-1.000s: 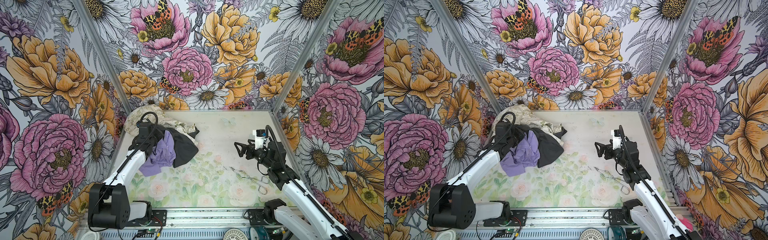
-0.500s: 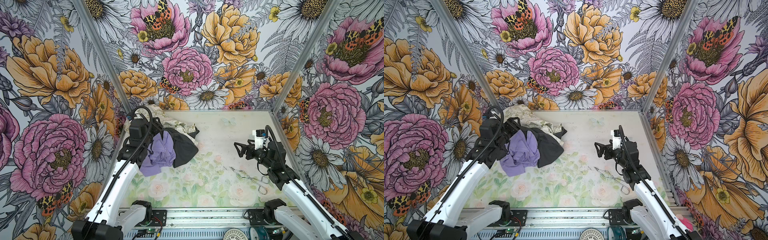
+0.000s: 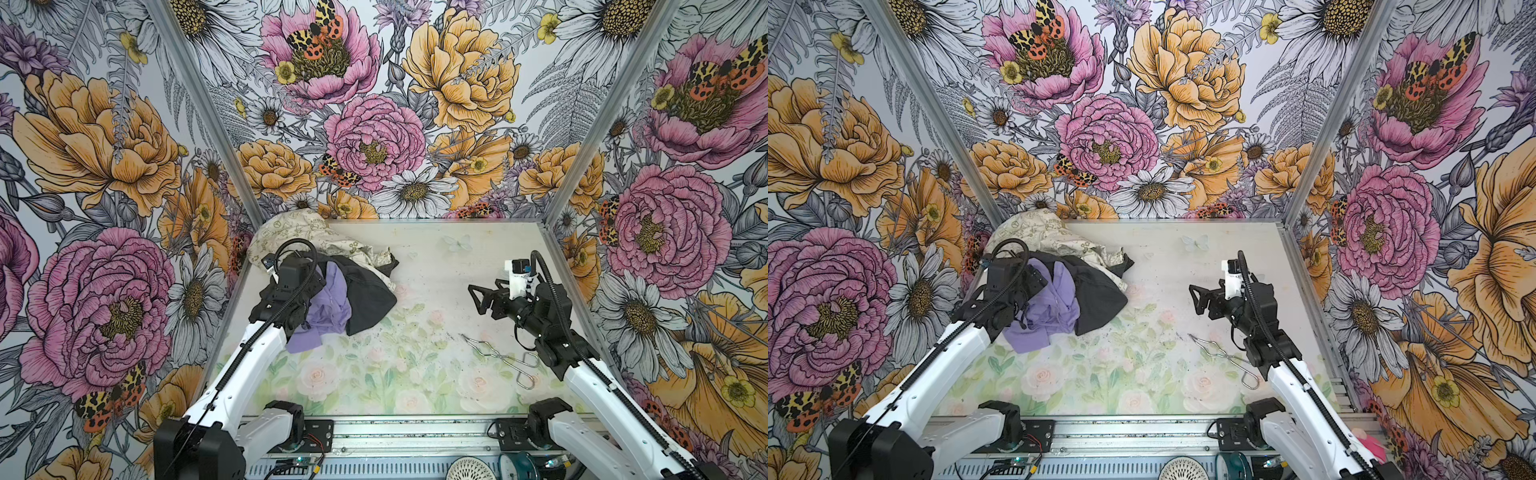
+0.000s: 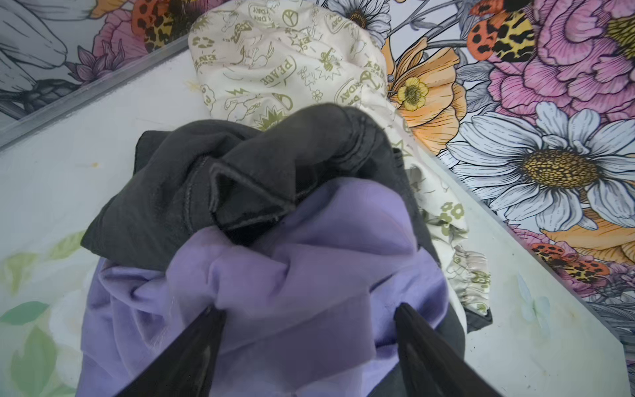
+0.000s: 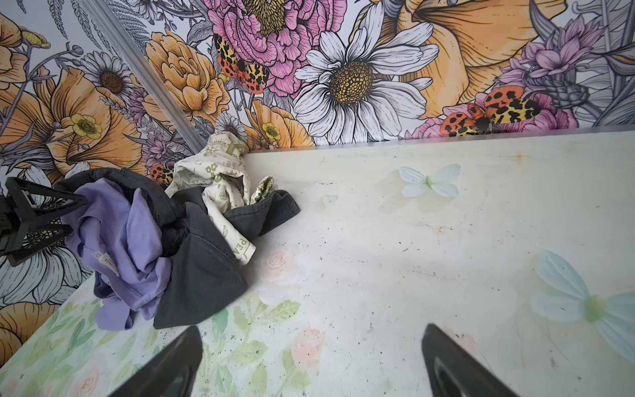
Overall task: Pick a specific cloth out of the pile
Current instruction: 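Grasp the lavender T-shirt with the left gripper and pull it from under the jeans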
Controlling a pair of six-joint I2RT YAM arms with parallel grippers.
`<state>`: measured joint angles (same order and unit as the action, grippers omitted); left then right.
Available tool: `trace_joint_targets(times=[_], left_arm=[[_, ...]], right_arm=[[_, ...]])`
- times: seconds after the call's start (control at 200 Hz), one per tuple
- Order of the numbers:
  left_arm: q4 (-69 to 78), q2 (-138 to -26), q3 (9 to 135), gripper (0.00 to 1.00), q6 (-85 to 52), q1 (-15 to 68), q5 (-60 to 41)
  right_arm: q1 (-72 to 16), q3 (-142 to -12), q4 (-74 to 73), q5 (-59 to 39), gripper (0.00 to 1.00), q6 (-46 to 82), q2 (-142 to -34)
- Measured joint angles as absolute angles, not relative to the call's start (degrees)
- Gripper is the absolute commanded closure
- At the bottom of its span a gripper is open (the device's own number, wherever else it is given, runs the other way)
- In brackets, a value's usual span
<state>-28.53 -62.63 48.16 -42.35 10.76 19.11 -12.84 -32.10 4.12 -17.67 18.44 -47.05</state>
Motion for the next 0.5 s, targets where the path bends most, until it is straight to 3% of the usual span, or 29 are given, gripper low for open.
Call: trace_joint_targets(times=[0.11,0.175,0.405,0.5], left_arm=[[-28.0,-64.4,47.3,0.29,-43.7,10.8,19.1],[-27.7,-65.2,47.2,0.38,-44.3,10.7,19.2],[-26.9,-66.5,47.1,0.87,-45.5,10.7,19.3],[-26.7,-66.0,47.0,1.00,-46.0,10.7,19.2]], right_arm=[[-12.8,-32.1,4.1,-17.7,0.00,18.4,-47.0],[-12.8,-32.0,4.1,-17.7,0.00,18.4,-47.0],[-12.8,-32.0,4.1,-17.7,0.00,18.4,-47.0],[-12.8,-32.0,4.1,-17.7,0.01,18.4,-47.0]])
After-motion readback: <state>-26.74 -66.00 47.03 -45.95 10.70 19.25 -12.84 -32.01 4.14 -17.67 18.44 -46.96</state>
